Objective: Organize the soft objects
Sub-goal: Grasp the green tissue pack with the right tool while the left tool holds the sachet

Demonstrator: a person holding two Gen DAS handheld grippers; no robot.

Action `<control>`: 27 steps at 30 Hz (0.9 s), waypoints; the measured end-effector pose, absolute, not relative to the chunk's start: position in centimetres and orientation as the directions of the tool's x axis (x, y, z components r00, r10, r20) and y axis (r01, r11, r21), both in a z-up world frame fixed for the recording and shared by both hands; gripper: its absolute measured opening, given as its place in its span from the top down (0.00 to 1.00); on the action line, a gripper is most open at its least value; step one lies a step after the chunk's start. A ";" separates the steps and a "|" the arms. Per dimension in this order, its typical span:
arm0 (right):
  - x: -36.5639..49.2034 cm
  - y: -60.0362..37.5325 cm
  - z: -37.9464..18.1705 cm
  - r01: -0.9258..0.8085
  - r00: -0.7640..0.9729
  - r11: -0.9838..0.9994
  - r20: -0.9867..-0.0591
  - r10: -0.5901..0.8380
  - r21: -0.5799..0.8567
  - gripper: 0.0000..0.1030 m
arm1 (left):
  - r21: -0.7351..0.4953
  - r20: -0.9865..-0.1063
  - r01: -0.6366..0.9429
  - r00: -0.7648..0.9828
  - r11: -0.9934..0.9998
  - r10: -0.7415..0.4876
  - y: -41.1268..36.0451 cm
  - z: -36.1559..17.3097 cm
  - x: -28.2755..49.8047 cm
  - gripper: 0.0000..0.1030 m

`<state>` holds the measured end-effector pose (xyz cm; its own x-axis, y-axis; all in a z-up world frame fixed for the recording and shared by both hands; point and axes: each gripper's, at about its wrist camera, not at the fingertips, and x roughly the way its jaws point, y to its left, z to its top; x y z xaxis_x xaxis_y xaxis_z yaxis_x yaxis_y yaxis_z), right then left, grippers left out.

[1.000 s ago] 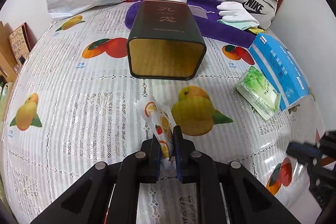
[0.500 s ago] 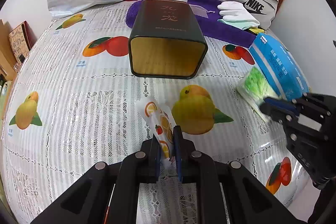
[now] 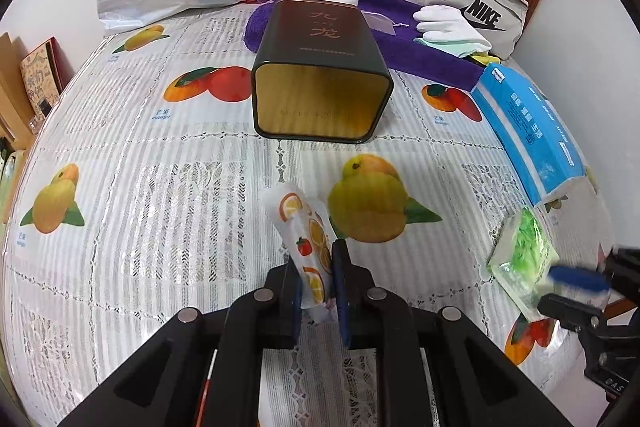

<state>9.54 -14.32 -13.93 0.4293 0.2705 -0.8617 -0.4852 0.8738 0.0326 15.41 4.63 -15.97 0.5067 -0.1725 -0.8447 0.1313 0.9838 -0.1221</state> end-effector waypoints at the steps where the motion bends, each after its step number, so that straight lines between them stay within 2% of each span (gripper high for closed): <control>1: 9.6 -14.6 -13.7 -0.474 0.447 0.880 -0.853 0.270 0.030 0.47 | -0.120 -0.845 0.133 0.507 0.984 -0.171 4.6 -16.0 15.3 0.85; 3: 9.9 -15.1 -13.5 -0.453 0.490 0.891 -0.828 0.273 0.025 0.36 | -0.112 -0.845 0.135 0.508 0.985 -0.165 4.6 -15.9 15.1 0.82; 4: 10.1 -15.3 -13.6 -0.447 0.500 0.894 -0.821 0.276 0.029 0.34 | -0.110 -0.845 0.135 0.508 0.985 -0.164 4.6 -15.9 14.9 0.82; 11: 12.3 -14.8 -17.2 -0.420 0.455 0.906 -0.853 0.257 0.049 0.31 | -0.105 -0.850 0.125 0.504 0.987 -0.154 5.3 -15.7 14.3 0.73; 13: 11.9 -14.5 -17.1 -0.424 0.499 0.905 -0.829 0.252 0.020 0.33 | -0.105 -0.851 0.114 0.504 0.988 -0.149 5.7 -15.7 14.1 0.66; 14: 11.9 -14.5 -17.3 -0.420 0.502 0.908 -0.830 0.241 0.010 0.35 | -0.107 -0.851 0.108 0.505 0.988 -0.147 5.8 -15.8 14.1 0.59; 15: 11.8 -14.6 -17.2 -0.417 0.517 0.909 -0.824 0.234 -0.004 0.43 | -0.103 -0.851 0.100 0.505 0.990 -0.140 5.9 -15.8 14.0 0.52; 16: 11.7 -14.7 -17.1 -0.419 0.520 0.908 -0.822 0.232 -0.008 0.49 | -0.094 -0.852 0.095 0.507 0.991 -0.130 6.0 -15.9 14.0 0.50; 22: 10.3 -16.9 -17.1 -0.381 0.515 0.924 -0.833 0.201 -0.012 0.49 | -0.050 -0.863 0.093 0.497 0.994 -0.090 5.2 -16.2 13.3 0.33; 24: 9.9 -18.1 -17.1 -0.351 0.513 0.936 -0.837 0.192 -0.001 0.49 | -0.049 -0.864 0.090 0.495 0.995 -0.087 4.8 -16.5 13.1 0.21; 27: 9.6 -20.1 -17.1 -0.300 0.522 0.954 -0.836 0.171 0.007 0.49 | 0.014 -0.859 0.090 0.510 0.996 -0.035 3.8 -16.9 13.0 0.16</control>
